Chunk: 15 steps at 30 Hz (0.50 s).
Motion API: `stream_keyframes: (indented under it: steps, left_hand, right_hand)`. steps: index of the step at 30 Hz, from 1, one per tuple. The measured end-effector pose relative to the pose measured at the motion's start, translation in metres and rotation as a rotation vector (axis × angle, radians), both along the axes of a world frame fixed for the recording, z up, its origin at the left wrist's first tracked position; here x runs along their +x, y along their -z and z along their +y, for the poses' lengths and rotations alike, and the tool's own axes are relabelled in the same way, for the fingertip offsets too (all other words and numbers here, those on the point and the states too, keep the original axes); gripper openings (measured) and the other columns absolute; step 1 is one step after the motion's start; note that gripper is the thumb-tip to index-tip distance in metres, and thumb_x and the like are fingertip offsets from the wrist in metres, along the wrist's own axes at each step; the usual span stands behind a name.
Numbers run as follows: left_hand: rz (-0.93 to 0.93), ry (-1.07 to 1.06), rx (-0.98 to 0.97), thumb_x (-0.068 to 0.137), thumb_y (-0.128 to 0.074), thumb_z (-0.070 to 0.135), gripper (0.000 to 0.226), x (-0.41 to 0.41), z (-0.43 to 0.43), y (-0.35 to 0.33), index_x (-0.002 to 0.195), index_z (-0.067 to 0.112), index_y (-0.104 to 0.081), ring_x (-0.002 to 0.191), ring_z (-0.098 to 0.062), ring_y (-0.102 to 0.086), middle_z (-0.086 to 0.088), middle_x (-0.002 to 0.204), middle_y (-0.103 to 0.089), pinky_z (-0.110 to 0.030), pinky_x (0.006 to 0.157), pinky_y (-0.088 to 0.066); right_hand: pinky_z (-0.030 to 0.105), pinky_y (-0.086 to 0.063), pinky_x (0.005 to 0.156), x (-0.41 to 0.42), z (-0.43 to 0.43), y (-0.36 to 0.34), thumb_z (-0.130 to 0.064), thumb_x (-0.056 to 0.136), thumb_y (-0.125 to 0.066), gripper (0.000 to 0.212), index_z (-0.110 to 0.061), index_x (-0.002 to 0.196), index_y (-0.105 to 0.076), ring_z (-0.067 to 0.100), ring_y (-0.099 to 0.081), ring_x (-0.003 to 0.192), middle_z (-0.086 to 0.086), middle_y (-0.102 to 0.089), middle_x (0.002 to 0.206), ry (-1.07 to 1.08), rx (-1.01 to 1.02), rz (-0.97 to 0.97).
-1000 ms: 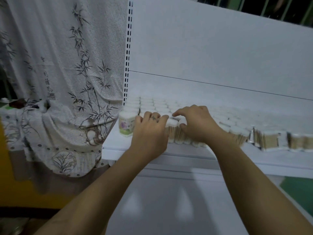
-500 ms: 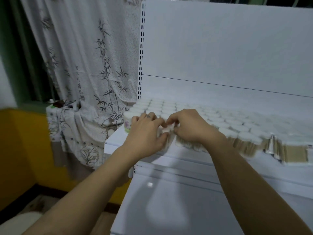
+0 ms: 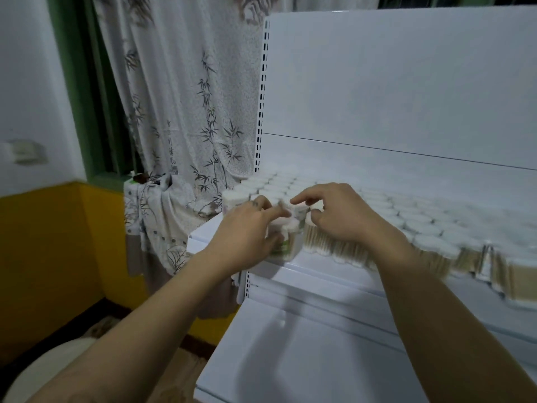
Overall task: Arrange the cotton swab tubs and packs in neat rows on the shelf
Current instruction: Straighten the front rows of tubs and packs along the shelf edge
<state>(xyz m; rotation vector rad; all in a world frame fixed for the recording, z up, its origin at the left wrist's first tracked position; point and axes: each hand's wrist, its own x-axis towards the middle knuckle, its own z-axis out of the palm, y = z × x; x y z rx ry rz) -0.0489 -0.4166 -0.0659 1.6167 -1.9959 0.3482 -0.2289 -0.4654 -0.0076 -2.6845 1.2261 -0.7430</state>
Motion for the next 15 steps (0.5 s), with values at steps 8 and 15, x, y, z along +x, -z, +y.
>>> stream_keyframes:
  steps: [8, 15]
  left_hand:
    - [0.033, -0.051, -0.080, 0.085, -0.067, 0.044, 0.038, -0.021, -0.012, 0.009, 0.113, 0.020, -0.060, 0.098, -0.027, -0.056, -0.001, 0.111, -0.057, -0.034, 0.074, -0.034]
    - [-0.178, -0.012, -0.075, 0.088, -0.065, 0.041, 0.034, -0.004, -0.012, -0.002, 0.121, 0.033, -0.062, 0.116, -0.020, -0.046, 0.011, 0.122, -0.059, -0.037, 0.088, -0.027]
  right_hand:
    - [0.028, -0.036, 0.104, -0.010, 0.001, 0.006, -0.018, 0.090, -0.060, 0.034, -0.029, 0.122, -0.066, 0.014, -0.053, 0.120, -0.006, -0.064, 0.125, 0.020, -0.075, 0.145]
    - [0.029, -0.032, 0.094, 0.006, -0.008, 0.015, -0.035, 0.089, -0.065, 0.021, -0.033, 0.109, -0.069, 0.014, -0.050, 0.105, -0.008, -0.066, 0.110, 0.079, -0.188, 0.261]
